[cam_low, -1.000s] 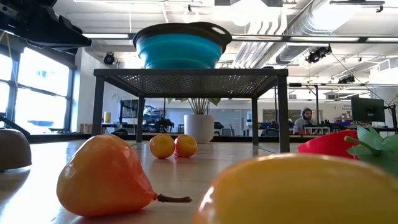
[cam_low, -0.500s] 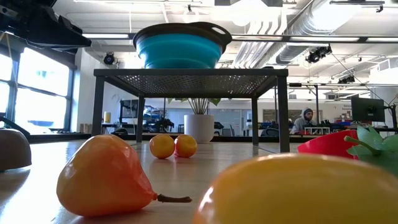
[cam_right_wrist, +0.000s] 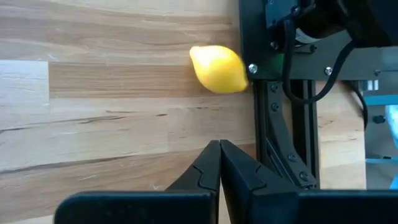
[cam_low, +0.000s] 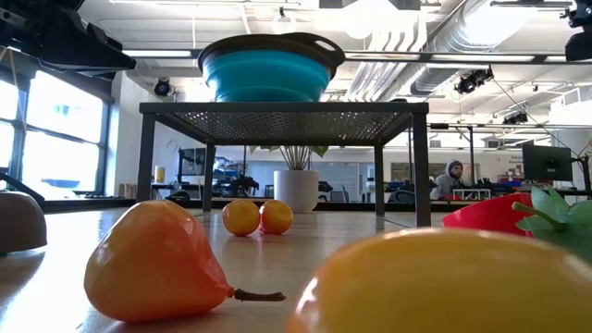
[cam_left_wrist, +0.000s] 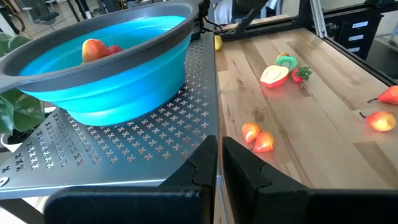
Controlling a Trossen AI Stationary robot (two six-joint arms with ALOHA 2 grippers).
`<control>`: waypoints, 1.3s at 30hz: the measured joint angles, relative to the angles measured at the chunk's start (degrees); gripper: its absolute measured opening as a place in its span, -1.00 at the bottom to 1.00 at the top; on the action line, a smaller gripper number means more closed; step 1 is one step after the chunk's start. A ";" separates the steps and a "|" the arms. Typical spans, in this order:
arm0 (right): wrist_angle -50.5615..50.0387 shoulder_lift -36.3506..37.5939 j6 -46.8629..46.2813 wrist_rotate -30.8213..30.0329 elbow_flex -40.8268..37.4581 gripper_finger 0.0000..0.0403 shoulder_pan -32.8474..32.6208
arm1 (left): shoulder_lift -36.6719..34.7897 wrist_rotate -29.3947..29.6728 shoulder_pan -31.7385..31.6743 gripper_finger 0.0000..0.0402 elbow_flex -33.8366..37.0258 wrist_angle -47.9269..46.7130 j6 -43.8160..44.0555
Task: Pick & Place Fruit
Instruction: Put the lemon into the blue strainer bowl on the shelf
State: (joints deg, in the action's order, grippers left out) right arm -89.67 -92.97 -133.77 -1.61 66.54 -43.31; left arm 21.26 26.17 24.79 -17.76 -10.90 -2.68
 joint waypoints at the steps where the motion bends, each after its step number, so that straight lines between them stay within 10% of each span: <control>1: 0.20 -0.02 -0.01 -0.10 -0.02 -0.99 0.04 | -0.02 0.00 0.00 -0.89 0.00 0.04 0.02; 16: -0.16 -0.02 10.53 -3.93 -0.25 -0.99 6.32 | 0.00 0.00 0.00 -0.89 0.00 0.04 0.00; 28: 5.05 -0.07 8.45 6.76 -10.44 -0.99 5.81 | 0.00 -0.02 -0.02 -0.89 0.00 0.04 0.00; 39: 11.34 -0.11 1.83 2.20 -16.89 -0.99 5.79 | -0.02 -0.02 0.00 -0.89 0.00 0.07 0.00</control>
State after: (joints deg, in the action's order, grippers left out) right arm -78.33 -93.08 -131.93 0.59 49.65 -37.52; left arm 21.23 26.15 24.80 -17.76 -10.83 -2.68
